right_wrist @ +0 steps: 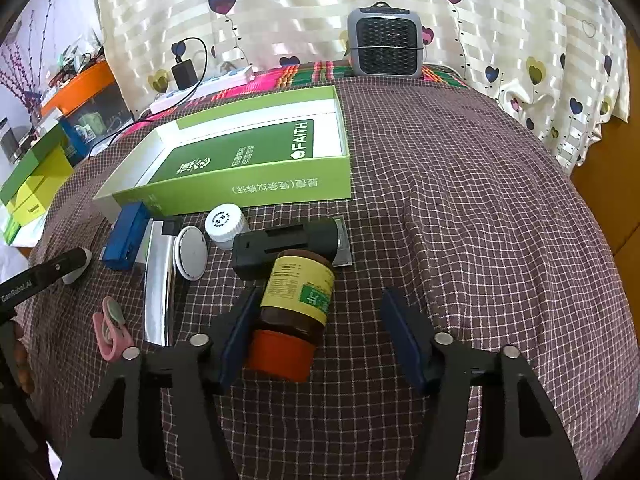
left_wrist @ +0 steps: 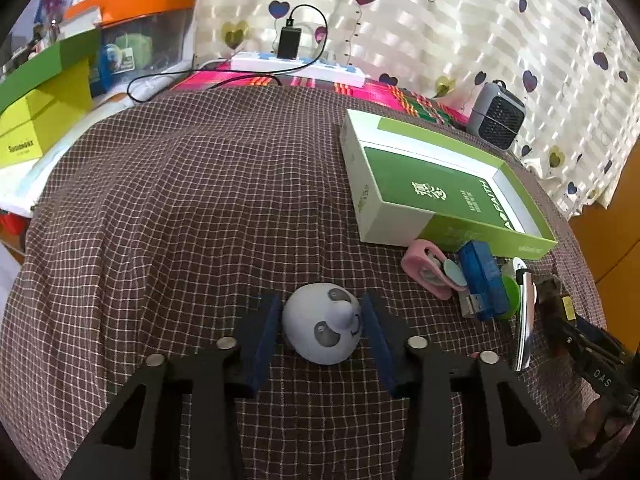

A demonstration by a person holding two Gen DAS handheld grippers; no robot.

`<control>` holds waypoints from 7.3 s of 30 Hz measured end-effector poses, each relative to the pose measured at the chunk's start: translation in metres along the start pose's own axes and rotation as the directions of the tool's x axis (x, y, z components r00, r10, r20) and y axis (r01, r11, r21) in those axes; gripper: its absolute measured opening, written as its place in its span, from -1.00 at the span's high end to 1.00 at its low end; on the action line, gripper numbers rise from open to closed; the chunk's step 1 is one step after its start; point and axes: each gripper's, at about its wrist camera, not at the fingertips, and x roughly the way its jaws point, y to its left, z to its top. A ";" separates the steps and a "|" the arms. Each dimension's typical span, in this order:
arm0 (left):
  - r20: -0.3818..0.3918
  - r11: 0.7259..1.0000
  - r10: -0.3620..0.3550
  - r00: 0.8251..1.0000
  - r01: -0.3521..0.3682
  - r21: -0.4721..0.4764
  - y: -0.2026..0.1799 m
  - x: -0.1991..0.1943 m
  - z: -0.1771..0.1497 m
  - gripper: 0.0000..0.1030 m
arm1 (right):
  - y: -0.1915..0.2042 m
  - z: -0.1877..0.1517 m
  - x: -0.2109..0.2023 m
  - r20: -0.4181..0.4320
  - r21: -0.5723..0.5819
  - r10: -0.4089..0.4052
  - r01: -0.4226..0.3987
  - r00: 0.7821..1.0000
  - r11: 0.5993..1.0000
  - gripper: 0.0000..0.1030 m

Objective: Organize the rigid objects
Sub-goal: 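Grasp the white-grey round toy with the left tool while the right grasps the red-capped jar, then carry the toy and jar into the green box, opening the right tool on the jar, then open the left tool to release the toy in the box, withdraw both tools, then grasp the pink clip with the left tool while the right grasps the black rectangular device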

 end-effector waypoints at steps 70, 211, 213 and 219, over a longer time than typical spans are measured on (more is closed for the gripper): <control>-0.055 0.986 -0.098 0.994 0.104 0.132 -0.063 0.076 0.113 0.24 | 0.016 0.124 0.071 -0.062 -0.180 0.104 -0.113 0.993 0.977 0.36; -0.076 0.967 -0.028 0.997 0.046 0.252 -0.100 -0.028 -0.057 0.02 | -0.028 0.011 -0.015 0.090 -0.062 0.132 -0.127 0.987 0.990 0.02; -0.075 0.967 -0.020 0.997 0.039 0.253 -0.096 -0.029 -0.059 0.02 | -0.028 0.011 -0.015 0.088 -0.061 0.134 -0.129 0.987 0.990 0.02; -0.069 0.969 0.011 0.998 0.006 0.246 -0.081 -0.031 -0.058 0.02 | -0.027 0.012 -0.013 0.081 -0.062 0.135 -0.130 0.988 0.990 0.02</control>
